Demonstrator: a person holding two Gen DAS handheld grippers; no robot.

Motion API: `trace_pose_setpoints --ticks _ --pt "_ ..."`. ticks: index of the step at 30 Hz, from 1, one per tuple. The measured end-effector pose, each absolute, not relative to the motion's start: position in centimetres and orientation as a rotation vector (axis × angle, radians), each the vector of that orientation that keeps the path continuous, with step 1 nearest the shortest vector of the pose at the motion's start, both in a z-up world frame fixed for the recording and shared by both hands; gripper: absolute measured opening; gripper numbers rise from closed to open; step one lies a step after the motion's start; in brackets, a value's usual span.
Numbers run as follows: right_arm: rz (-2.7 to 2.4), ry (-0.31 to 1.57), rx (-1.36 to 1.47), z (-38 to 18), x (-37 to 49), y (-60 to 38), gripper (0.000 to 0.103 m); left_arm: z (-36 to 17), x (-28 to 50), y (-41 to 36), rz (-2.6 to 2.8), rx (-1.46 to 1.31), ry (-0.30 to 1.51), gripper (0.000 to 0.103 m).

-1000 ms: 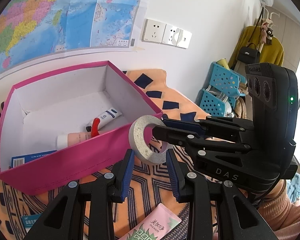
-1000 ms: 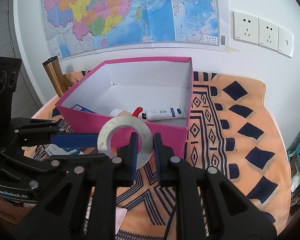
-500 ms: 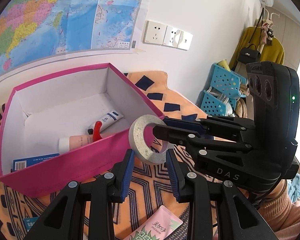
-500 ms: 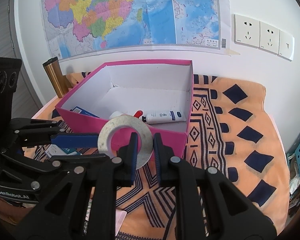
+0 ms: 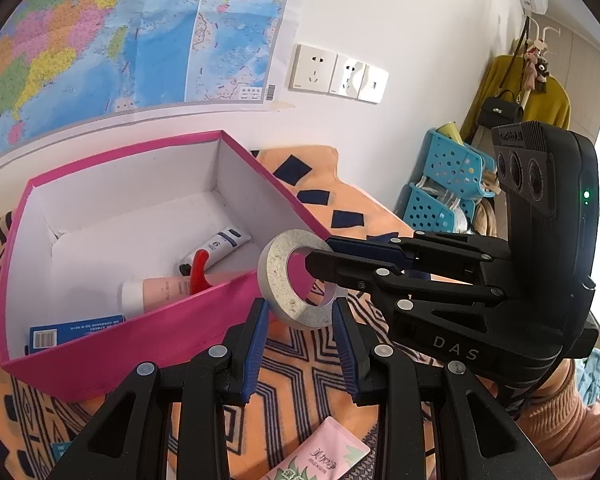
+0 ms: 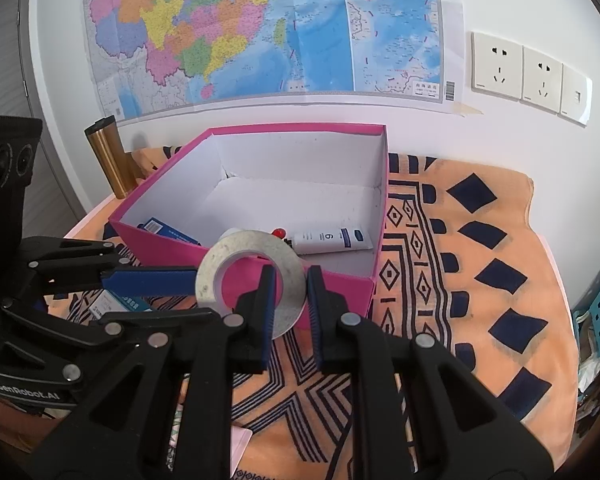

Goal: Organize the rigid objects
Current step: 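Hold the tape roll with the right gripper at the box rim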

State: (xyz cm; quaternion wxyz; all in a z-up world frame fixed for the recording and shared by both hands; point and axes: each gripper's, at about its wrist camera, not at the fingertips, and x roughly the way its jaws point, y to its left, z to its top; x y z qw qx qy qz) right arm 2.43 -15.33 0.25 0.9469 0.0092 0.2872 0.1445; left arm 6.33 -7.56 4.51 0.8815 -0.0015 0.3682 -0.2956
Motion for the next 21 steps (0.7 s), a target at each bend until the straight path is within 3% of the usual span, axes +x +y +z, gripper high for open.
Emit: trace_pose_setpoints --ticks 21 --pt "0.295 0.573 0.009 0.8 3.5 -15.3 0.017 4.6 7.7 -7.6 -0.602 -0.017 0.765 0.032"
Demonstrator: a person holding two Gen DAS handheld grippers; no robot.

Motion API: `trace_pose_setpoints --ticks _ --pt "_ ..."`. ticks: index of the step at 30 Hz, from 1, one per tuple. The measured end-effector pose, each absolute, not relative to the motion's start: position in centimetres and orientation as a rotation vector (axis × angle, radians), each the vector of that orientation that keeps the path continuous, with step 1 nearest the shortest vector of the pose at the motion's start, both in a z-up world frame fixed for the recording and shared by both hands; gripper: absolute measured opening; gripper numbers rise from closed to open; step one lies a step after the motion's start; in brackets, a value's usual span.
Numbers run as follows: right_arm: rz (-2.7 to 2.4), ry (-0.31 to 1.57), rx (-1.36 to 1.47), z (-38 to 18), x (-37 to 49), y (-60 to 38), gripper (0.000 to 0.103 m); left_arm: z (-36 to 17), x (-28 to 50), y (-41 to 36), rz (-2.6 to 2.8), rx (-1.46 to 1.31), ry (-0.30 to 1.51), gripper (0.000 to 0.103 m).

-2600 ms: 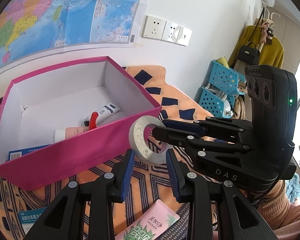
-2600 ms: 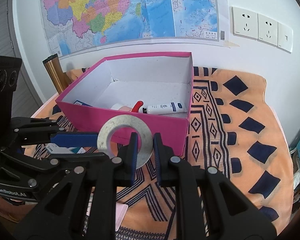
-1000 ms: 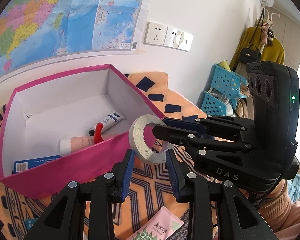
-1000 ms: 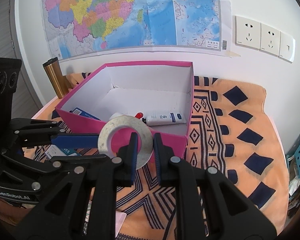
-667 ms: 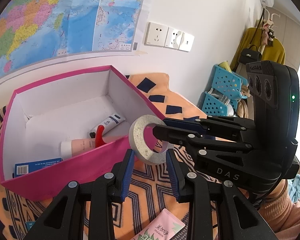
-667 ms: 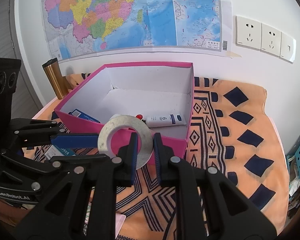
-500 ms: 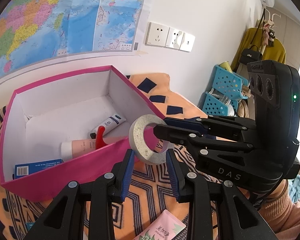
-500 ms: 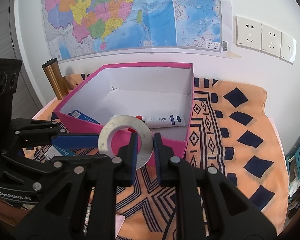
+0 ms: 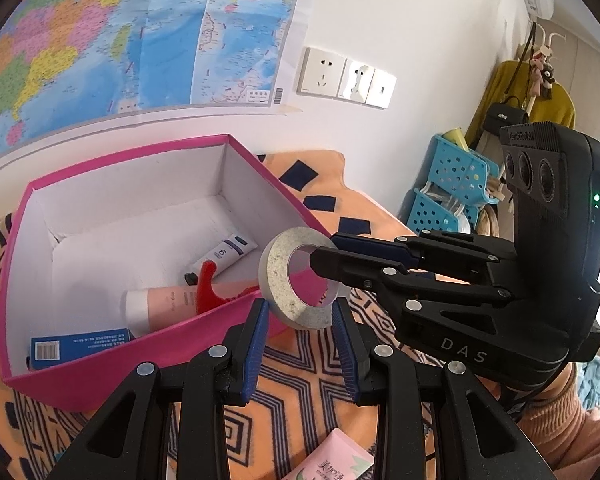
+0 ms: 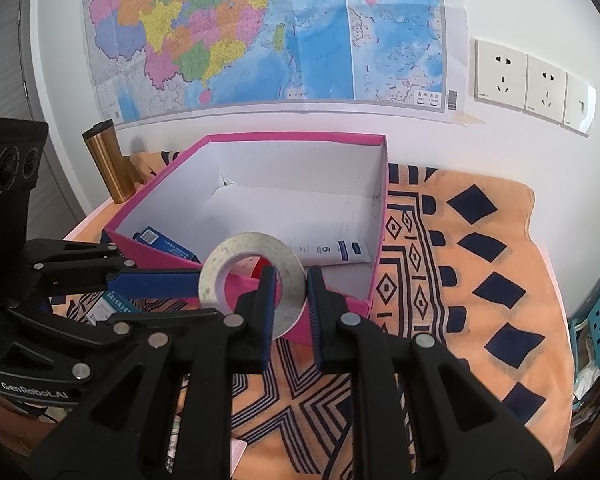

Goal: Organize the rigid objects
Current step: 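Hold the tape roll with the right gripper at the box rim, then lower the tape roll into the magenta box and open the right gripper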

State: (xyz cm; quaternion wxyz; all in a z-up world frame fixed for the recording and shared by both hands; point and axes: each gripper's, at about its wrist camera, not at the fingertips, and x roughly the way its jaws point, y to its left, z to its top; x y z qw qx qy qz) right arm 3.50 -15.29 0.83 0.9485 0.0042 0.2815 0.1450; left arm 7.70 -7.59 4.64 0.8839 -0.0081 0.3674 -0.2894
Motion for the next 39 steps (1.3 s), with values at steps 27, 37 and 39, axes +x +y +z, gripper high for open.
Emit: trace_pose_setpoints --ticks 27,37,39 --pt "0.299 0.58 0.015 1.5 5.6 -15.6 0.017 5.0 9.4 -7.8 -0.578 -0.002 0.751 0.032" --pt "0.282 0.606 0.015 1.2 7.9 -15.9 0.017 4.3 12.1 -7.9 -0.564 -0.017 0.795 0.032" --pt "0.275 0.616 0.011 1.0 8.5 -15.8 0.018 4.0 12.6 -7.8 -0.56 -0.025 0.805 0.032"
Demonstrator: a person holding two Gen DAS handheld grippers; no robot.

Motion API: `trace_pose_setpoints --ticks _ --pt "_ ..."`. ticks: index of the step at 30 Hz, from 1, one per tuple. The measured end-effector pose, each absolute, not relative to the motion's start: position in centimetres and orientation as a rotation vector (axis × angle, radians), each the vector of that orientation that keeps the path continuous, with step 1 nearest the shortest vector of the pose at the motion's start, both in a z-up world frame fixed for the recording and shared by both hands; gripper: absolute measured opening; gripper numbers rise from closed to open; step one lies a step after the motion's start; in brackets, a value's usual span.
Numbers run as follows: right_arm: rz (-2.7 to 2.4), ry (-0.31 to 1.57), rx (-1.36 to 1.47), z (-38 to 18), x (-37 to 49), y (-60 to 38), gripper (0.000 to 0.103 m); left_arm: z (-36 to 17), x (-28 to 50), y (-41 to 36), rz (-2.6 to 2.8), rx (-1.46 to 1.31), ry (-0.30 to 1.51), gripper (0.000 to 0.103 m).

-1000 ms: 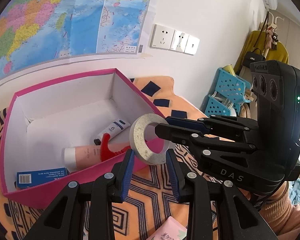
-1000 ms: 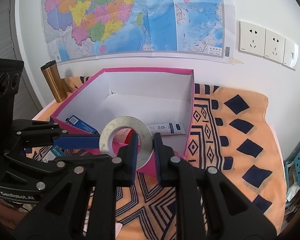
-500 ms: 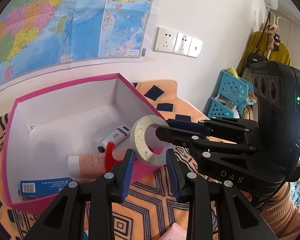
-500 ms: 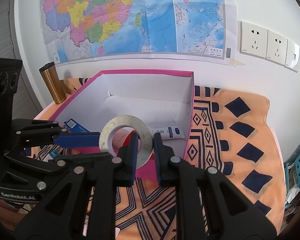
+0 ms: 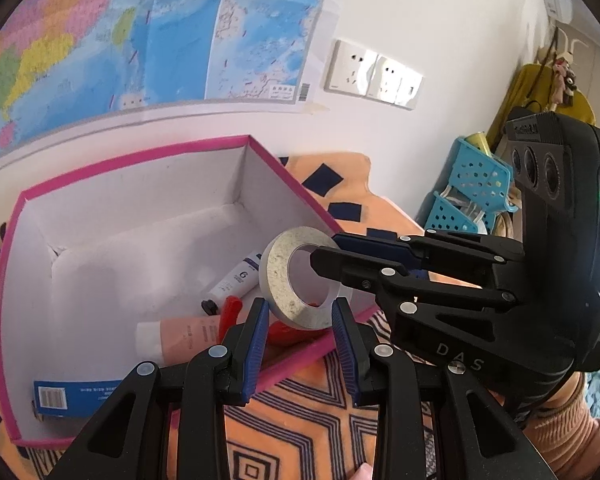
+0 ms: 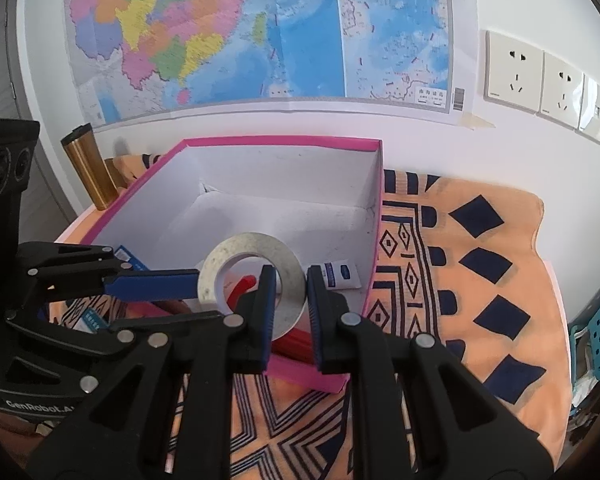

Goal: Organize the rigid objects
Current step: 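Lower the tape roll into the magenta box and open the right gripper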

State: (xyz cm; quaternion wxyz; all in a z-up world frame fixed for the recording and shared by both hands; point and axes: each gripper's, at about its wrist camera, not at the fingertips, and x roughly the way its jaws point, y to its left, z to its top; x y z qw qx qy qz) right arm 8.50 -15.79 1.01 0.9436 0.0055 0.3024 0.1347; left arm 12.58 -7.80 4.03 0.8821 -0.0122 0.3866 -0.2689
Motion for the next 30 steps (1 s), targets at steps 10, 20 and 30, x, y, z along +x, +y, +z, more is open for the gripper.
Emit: trace_pose_setpoints --ticks 10,20,30 --pt "0.24 0.664 0.0 -0.2 10.8 -15.5 0.018 2.5 14.3 -7.4 -0.544 -0.066 0.846 0.031" --pt "0.232 0.647 0.025 -0.3 9.0 -16.3 0.021 3.2 10.7 -5.2 -0.515 -0.03 0.77 0.034" --pt "0.412 0.658 0.104 -1.8 1.9 -16.9 0.036 1.3 3.5 -1.2 -0.522 -0.01 0.788 0.044"
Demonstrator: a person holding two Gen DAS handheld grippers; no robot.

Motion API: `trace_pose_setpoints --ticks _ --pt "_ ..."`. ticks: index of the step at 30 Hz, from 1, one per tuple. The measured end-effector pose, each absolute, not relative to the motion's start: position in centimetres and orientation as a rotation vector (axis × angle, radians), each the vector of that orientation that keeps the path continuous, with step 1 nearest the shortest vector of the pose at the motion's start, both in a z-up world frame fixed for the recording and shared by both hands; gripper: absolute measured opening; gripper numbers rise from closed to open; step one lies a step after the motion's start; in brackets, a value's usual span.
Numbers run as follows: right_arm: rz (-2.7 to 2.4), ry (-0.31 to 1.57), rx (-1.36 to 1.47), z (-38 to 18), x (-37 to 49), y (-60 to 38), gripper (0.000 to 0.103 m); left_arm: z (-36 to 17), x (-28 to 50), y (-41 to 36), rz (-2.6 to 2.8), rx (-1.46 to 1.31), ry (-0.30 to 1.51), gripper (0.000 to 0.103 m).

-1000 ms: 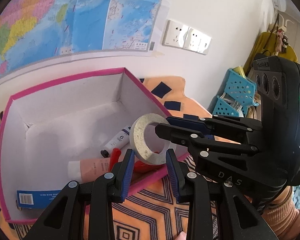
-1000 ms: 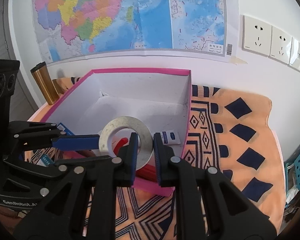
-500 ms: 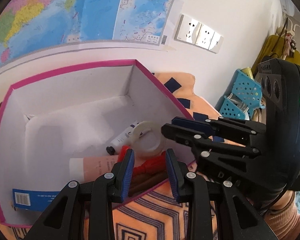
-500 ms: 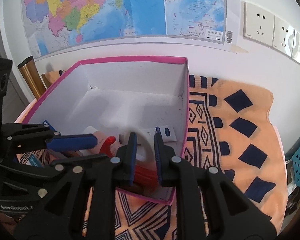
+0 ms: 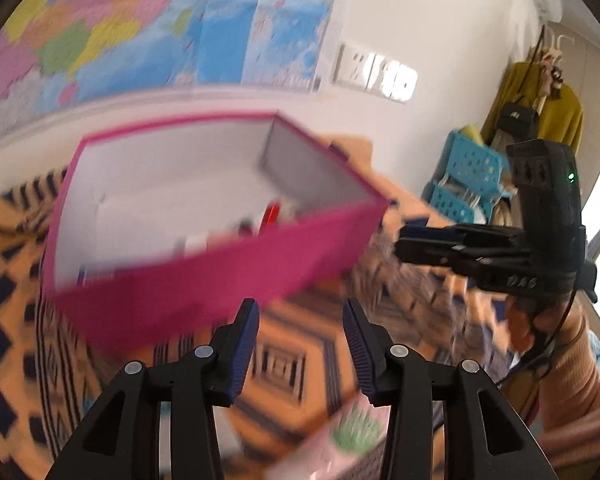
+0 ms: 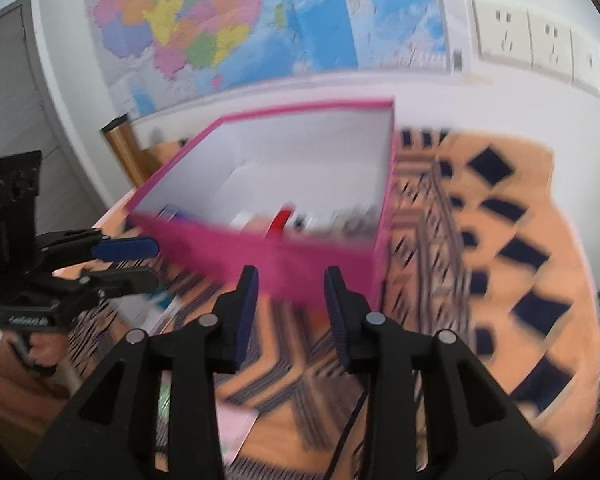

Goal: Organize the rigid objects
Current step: 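Lower the tape roll into the magenta box and open the right gripper, then move the right gripper to the pink cream tube and grasp it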

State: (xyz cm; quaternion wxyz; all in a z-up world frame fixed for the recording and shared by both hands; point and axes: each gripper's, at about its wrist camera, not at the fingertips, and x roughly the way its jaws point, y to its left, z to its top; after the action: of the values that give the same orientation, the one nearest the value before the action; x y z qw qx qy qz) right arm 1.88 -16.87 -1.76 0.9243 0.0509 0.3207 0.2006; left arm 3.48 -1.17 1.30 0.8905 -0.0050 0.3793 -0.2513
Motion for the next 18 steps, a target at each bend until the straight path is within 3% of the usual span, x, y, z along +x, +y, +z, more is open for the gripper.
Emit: trace_pose_setpoints --ticks 8,18 --pt "0.465 0.839 0.136 -7.4 -0.8 -15.7 0.036 -2.7 -0.3 0.7 -0.471 -0.001 0.927 0.044" --pt "0.519 0.904 0.129 -9.7 -2.6 -14.1 0.037 -4.1 -3.0 0.3 -0.486 -0.011 0.973 0.044"
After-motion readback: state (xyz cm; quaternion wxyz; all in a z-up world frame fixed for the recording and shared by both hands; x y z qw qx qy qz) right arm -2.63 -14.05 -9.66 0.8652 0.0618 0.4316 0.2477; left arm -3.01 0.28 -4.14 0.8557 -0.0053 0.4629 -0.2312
